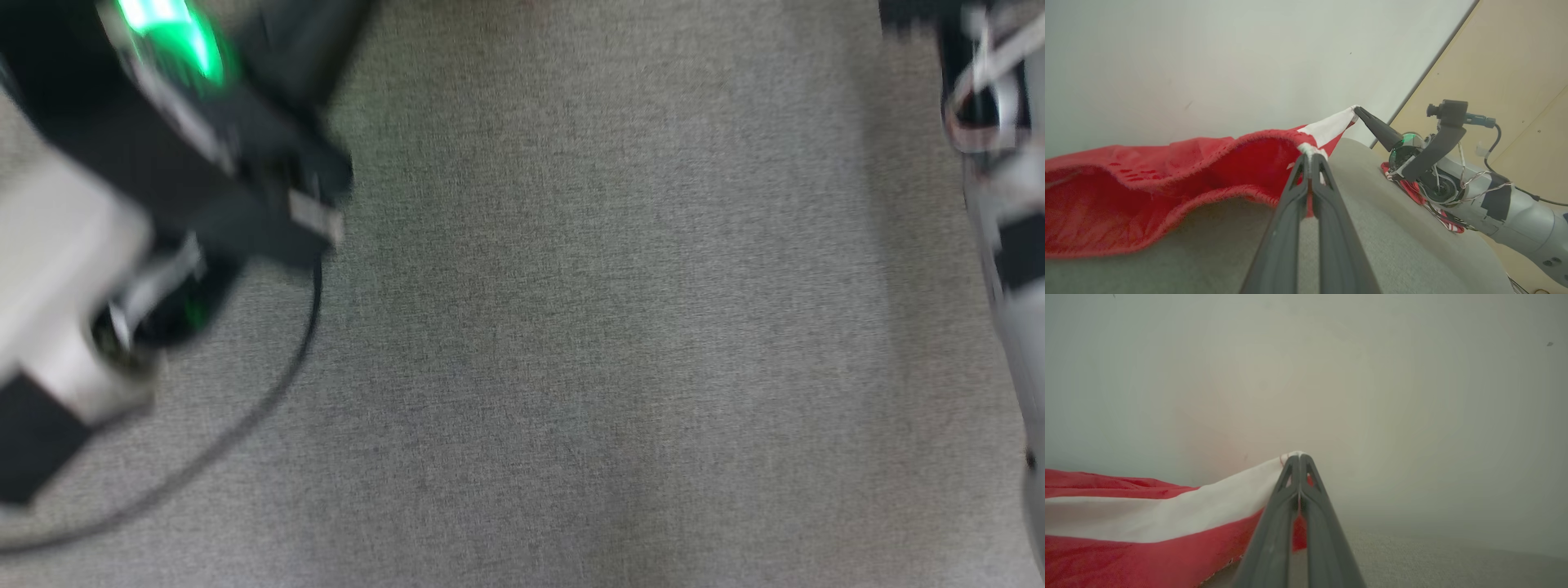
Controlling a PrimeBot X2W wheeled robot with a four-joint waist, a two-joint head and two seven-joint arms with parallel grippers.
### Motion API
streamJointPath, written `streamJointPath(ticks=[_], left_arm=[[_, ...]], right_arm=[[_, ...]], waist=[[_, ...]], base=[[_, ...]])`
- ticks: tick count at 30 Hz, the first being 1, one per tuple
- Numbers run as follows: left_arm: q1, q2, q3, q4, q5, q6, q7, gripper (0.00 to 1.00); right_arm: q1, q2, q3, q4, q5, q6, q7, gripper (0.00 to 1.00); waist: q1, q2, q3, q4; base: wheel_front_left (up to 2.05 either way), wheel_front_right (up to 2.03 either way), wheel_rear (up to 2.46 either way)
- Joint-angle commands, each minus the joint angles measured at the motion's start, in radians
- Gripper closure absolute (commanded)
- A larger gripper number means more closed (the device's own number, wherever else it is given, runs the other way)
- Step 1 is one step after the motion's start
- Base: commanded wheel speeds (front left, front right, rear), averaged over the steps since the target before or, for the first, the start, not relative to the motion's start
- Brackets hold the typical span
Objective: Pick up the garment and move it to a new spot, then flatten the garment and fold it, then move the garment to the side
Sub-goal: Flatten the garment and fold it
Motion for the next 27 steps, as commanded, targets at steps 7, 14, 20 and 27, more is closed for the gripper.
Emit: streamJointPath(ticks=[7, 14, 20, 27], left_arm=[[0.273, 0.071, -0.014, -0.134, -0.009, 0.002, -0.006, 1.00], [0.476, 0.091, -0.031, -0.183, 0.047, 0.001, -0.005, 1.00], [0.672, 0.082, 0.012, -0.182, 0.052, 0.001, -0.005, 1.00], [0.914, 0.046, 0.125, -0.217, 0.102, 0.001, -0.005, 1.00]], right_arm=[[0.364, -0.141, -0.032, -0.160, 0.108, -0.003, 0.006, 1.00], [0.650, -0.187, -0.072, -0.304, 0.161, -0.003, 0.036, 1.00], [0.878, -0.160, -0.131, -0.428, 0.146, -0.003, 0.094, 1.00], [1.096, -0.146, -0.215, -0.609, 0.106, -0.003, 0.200, 1.00]], waist=[[0.0001, -0.0002, -0.168, 0.027], [0.0001, -0.0002, -0.271, 0.024], [0.0001, -0.0002, -0.373, 0.022], [0.0001, -0.0002, -0.471, 0.029]], base=[[0.00, 0.00, 0.00], [0.00, 0.00, 0.00], [0.00, 0.00, 0.00], [0.00, 0.00, 0.00]])
